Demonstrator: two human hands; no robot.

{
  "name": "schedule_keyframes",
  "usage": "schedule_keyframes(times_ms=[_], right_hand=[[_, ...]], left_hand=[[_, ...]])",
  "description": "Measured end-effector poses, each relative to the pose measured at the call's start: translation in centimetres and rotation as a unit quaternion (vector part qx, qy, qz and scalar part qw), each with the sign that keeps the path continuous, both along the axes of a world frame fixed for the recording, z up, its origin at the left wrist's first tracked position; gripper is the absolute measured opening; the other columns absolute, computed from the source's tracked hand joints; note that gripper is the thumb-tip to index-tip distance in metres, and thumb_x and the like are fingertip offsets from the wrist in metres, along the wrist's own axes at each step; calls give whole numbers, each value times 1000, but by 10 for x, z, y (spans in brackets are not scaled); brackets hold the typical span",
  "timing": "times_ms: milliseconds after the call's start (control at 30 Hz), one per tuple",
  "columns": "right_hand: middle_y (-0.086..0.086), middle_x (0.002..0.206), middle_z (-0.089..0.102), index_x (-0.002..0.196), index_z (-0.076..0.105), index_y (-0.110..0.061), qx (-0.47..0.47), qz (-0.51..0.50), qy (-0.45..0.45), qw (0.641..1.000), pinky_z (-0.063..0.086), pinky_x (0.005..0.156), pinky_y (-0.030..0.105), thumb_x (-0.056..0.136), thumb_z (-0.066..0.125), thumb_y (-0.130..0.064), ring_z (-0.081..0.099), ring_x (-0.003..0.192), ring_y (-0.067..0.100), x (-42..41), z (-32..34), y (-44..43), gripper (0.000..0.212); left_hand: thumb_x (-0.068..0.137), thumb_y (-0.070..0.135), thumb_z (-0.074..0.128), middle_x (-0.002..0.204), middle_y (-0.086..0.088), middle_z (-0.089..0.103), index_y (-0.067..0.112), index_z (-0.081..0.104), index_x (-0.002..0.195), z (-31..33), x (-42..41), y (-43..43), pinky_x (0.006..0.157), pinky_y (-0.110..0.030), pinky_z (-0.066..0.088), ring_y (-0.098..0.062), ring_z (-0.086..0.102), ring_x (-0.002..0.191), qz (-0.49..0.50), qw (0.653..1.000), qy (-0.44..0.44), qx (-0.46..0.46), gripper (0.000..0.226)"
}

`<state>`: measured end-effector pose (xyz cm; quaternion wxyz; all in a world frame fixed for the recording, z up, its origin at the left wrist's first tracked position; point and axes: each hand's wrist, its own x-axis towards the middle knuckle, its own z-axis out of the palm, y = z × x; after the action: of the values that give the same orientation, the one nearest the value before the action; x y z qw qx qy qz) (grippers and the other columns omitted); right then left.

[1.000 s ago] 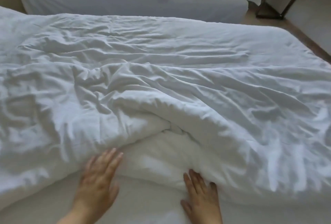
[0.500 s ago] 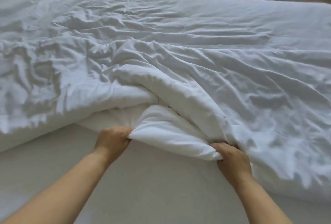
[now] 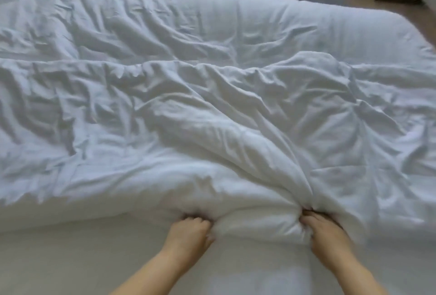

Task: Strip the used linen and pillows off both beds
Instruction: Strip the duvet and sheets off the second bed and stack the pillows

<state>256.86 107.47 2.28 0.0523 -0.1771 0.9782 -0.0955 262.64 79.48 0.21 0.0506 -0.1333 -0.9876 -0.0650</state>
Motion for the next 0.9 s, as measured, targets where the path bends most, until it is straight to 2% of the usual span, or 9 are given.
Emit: schedule_keyframes(times_ms=[133, 233, 333, 400, 500, 567, 700, 767, 900], right_hand=[[-1, 74, 73, 67, 73, -17, 4, -17, -9, 1000, 23, 99, 5, 51, 30, -19, 51, 85, 11, 16, 0, 12, 47], [4, 80, 73, 93, 59, -19, -74, -34, -3, 997, 17, 99, 2, 53, 38, -16, 47, 88, 12, 22, 9, 19, 45], [-4, 101, 62, 104, 49, -22, -147, -74, 16, 986, 25, 91, 1, 60, 36, -19, 49, 90, 11, 27, 23, 37, 46], [-3, 109, 49, 106, 50, -23, -183, -105, 33, 977, 25, 89, -3, 64, 38, -20, 51, 92, 10, 29, 30, 60, 45], [-9, 110, 51, 112, 52, -22, -221, -168, 50, 959, 27, 90, -1, 70, 43, -23, 52, 94, 7, 28, 29, 122, 42], [-10, 121, 52, 125, 52, -19, -253, -303, 23, 918, 31, 94, 10, 84, 48, -20, 50, 112, 13, 27, 24, 184, 41], [16, 138, 42, 137, 37, -3, -365, -523, -80, 766, 32, 103, 32, 88, 56, -5, 41, 127, 28, 11, 16, 329, 52], [19, 140, 40, 140, 30, 0, -406, -583, -90, 698, 36, 99, 37, 90, 54, -6, 43, 124, 31, -3, 14, 400, 55], [14, 130, 44, 146, 16, -7, -532, -629, -74, 562, 42, 80, 34, 93, 50, -17, 48, 105, 27, -47, 11, 508, 64]], left_hand=[[70, 45, 42, 61, 9, 66, 29, 48, 84, 2, 9, 6, 62, -21, 36, -6, 50, 66, -6, 990, 93, 108, 22], [97, 42, 21, 78, 1, 72, 24, 48, 95, 8, -2, 31, 72, -23, 37, -10, 45, 82, -12, 982, 118, 150, 33], [97, 46, 13, 96, -1, 72, 23, 49, 104, 20, -14, 72, 76, -21, 37, -10, 47, 90, -21, 984, 82, 158, 43], [92, 47, 29, 111, 2, 60, 23, 48, 109, 21, -20, 112, 78, -21, 38, -9, 48, 92, -51, 980, 66, 182, 35], [67, 48, 46, 119, 3, 46, 23, 48, 114, 26, -35, 195, 83, -18, 38, -9, 48, 98, -125, 968, 40, 214, 53], [64, 50, 47, 122, 2, 45, 23, 47, 116, 33, -48, 260, 97, -17, 28, -12, 46, 109, -159, 965, 50, 203, 58], [62, 56, 49, 130, 1, 41, 31, 28, 139, 22, -77, 388, 112, -27, 10, -11, 12, 141, -162, 972, 36, 167, 84], [46, 62, 66, 131, -3, 45, 30, 12, 147, 8, -100, 444, 113, -28, 3, -14, 16, 138, -143, 982, -16, 125, 118], [4, 47, 87, 105, -15, 70, 16, 44, 119, -14, -130, 506, 97, -44, 21, -24, 41, 107, -67, 990, -109, 65, 127]])
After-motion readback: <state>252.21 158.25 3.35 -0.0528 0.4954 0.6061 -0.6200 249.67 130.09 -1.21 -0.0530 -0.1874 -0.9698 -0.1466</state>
